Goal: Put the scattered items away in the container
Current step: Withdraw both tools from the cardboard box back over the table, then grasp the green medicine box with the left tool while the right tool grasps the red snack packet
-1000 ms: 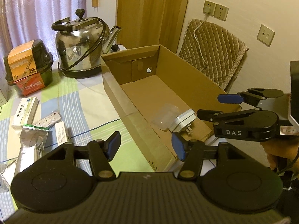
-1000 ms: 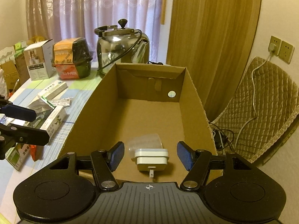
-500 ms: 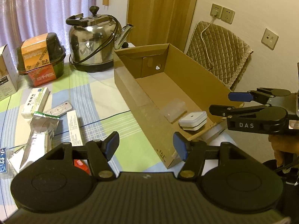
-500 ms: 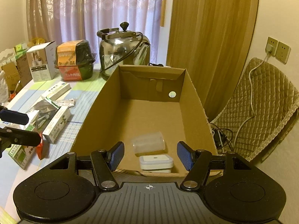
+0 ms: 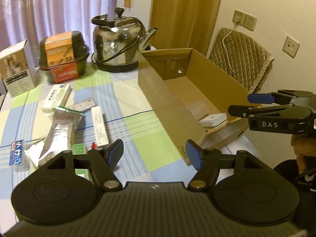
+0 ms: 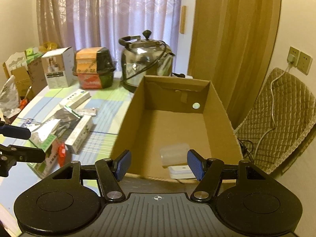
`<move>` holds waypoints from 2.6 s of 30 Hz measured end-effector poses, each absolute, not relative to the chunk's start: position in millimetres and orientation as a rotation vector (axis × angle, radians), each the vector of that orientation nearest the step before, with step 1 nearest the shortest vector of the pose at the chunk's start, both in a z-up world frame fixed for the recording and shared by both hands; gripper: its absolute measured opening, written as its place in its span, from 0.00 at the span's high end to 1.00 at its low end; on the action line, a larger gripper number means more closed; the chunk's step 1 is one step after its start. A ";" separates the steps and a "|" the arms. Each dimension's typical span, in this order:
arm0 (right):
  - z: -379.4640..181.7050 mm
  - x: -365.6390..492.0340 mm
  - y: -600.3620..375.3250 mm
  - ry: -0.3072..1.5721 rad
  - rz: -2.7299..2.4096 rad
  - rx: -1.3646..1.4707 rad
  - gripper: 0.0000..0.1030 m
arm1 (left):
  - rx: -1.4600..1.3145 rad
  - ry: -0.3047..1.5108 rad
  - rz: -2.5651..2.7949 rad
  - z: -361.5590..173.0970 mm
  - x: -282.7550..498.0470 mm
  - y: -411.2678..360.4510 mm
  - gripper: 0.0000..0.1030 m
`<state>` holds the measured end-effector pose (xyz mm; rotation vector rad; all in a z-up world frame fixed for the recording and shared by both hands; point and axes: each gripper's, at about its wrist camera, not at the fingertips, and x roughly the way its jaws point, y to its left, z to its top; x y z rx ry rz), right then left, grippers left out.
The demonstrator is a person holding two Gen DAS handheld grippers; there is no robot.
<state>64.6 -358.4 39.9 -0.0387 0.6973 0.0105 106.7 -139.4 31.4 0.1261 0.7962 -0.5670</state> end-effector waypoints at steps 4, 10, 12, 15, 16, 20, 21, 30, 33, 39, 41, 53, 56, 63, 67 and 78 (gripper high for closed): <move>43.3 58.7 -344.6 0.677 0.026 -0.044 0.00 | 0.130 0.796 -0.532 31.2 98.0 -120.1 0.35; 54.0 47.0 -319.8 0.629 0.077 -0.042 0.00 | 0.129 0.806 -0.443 29.0 81.6 -78.4 0.32; 55.5 43.8 -309.5 0.624 0.099 -0.032 0.00 | 0.127 0.810 -0.406 27.3 76.2 -62.7 0.31; 55.4 38.8 -291.5 0.621 0.149 -0.019 0.00 | 0.121 0.821 -0.362 23.6 70.0 -42.8 0.29; 54.2 37.1 -284.3 0.624 0.164 -0.019 0.00 | 0.119 0.825 -0.349 22.1 68.3 -36.5 0.29; 46.7 34.6 -260.4 0.648 0.218 -0.022 0.00 | 0.121 0.838 -0.312 16.2 63.6 -19.2 0.29; 44.3 34.7 -255.3 0.657 0.231 -0.024 0.00 | 0.122 0.841 -0.307 14.8 63.3 -16.3 0.29; 11.6 35.6 -222.8 0.748 0.319 -0.078 0.00 | 0.099 0.862 -0.301 -0.7 75.2 -12.3 0.28; -4.0 41.2 -216.4 0.780 0.338 -0.093 0.00 | 0.096 0.873 -0.315 -8.9 85.5 -16.9 0.28; -33.9 62.2 -209.1 0.821 0.362 -0.110 0.00 | 0.105 0.900 -0.352 -31.4 115.9 -35.6 0.29; -42.0 70.5 -207.9 0.828 0.366 -0.115 0.00 | 0.108 0.910 -0.361 -40.2 126.4 -42.0 0.30; -79.1 113.1 -203.8 0.858 0.394 -0.153 0.00 | 0.149 1.015 -0.385 -80.4 187.0 -66.5 0.55; -84.5 120.6 -202.2 0.861 0.402 -0.162 0.00 | 0.169 1.046 -0.390 -88.0 196.1 -69.3 0.72; -93.9 142.3 -193.6 0.851 0.421 -0.160 0.00 | 0.202 1.047 -0.406 -81.1 186.5 -56.4 0.76; -97.5 156.6 -187.1 0.842 0.424 -0.141 0.00 | 0.194 1.047 -0.416 -76.4 175.3 -40.4 0.76; -115.9 188.9 -174.5 0.856 0.425 -0.088 0.44 | 0.195 1.048 -0.433 -82.4 164.0 -18.7 0.75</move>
